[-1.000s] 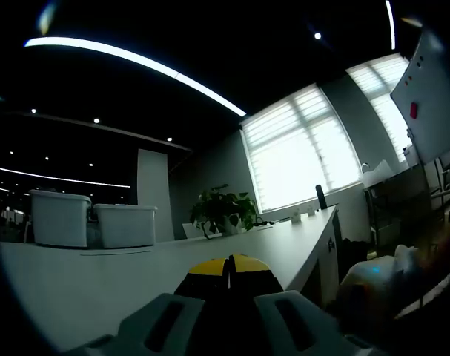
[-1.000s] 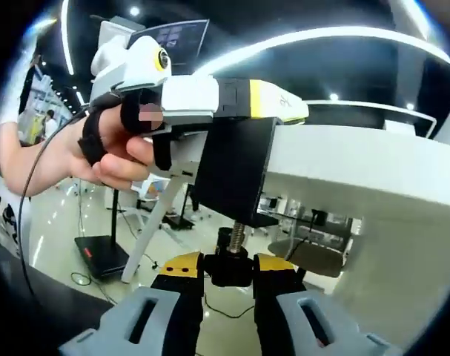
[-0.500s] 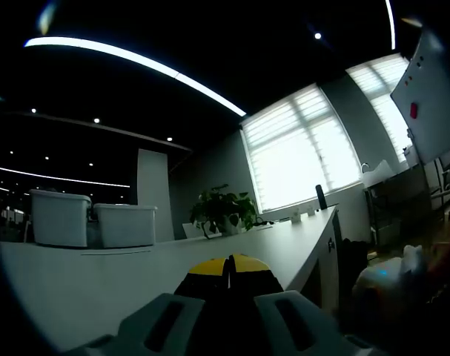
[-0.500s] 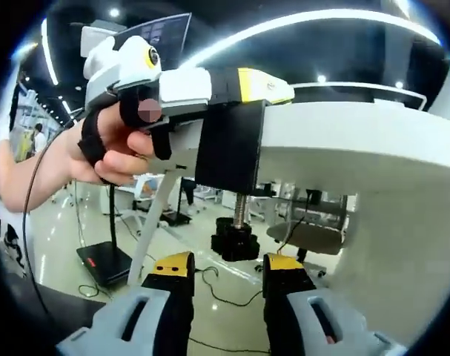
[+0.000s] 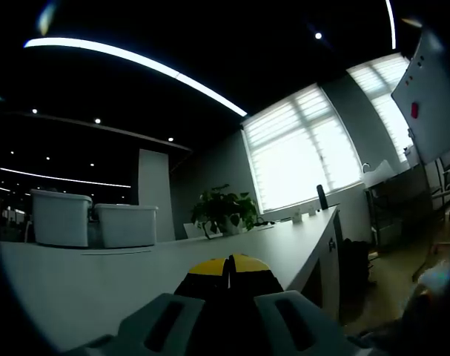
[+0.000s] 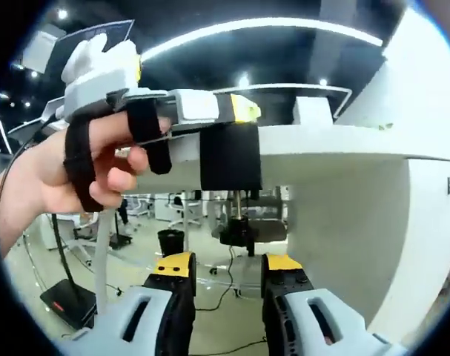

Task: Clamp the fixed fixture on the desktop, loosen the retaining clip, secure it to the edge of the desk, and tighten the retaining clip.

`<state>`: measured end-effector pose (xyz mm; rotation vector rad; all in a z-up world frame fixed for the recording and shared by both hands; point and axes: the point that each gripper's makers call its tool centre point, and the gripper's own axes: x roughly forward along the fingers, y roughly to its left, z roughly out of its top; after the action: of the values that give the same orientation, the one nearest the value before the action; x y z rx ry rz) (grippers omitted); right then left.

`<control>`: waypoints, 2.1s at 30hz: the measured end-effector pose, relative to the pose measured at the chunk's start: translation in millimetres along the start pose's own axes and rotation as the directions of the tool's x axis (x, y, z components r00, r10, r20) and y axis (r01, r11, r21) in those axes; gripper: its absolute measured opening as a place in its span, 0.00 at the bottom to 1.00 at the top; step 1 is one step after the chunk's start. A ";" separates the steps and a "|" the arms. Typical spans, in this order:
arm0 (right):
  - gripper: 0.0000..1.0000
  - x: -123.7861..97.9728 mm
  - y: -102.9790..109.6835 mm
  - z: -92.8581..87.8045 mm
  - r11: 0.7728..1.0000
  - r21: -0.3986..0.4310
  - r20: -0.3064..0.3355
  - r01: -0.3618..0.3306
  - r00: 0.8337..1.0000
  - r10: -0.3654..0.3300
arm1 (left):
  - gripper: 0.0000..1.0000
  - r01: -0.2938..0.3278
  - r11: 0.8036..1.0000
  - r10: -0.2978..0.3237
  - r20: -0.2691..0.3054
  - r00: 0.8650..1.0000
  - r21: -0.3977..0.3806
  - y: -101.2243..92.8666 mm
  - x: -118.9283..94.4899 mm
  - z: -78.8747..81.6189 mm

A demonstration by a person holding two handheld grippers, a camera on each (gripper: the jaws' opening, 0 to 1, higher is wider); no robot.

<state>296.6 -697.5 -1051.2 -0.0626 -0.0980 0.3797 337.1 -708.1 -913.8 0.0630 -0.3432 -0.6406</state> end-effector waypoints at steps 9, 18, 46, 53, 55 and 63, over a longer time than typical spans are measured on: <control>0.32 17.8 2.3 9.3 0.999 -0.015 0.021 0.047 0.999 -0.047 | 0.01 -0.005 1.000 0.005 0.002 1.000 0.000 0.5 -0.1 0.2; 0.29 33.3 -5.4 8.9 0.996 -0.067 0.018 0.067 0.998 -0.066 | 0.01 -0.007 1.000 0.007 0.006 1.000 0.003 0.8 -0.1 0.6; 0.23 42.5 -3.8 12.4 0.781 -0.072 -0.006 -0.621 0.783 0.622 | 0.01 0.003 1.000 -0.003 0.005 1.000 0.005 0.7 1.3 -0.3; 0.25 42.3 -4.5 9.0 0.790 -0.042 -0.006 -0.611 0.791 0.612 | 0.01 0.003 1.000 -0.003 0.004 1.000 0.003 0.6 1.4 -0.4; 0.29 41.8 -8.9 5.5 0.828 -0.038 0.001 -0.559 0.829 0.560 | 0.01 0.002 1.000 -0.002 0.004 1.000 0.002 0.7 1.4 -0.4; 0.31 21.9 -30.6 -8.7 0.984 0.079 0.005 -0.163 0.987 0.163 | 0.01 0.003 1.000 -0.003 0.004 1.000 0.002 0.1 1.0 -0.2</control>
<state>329.0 -718.1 -1055.6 0.0074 -0.0764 0.5466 338.0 -708.6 -913.6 0.0641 -0.3482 -0.6431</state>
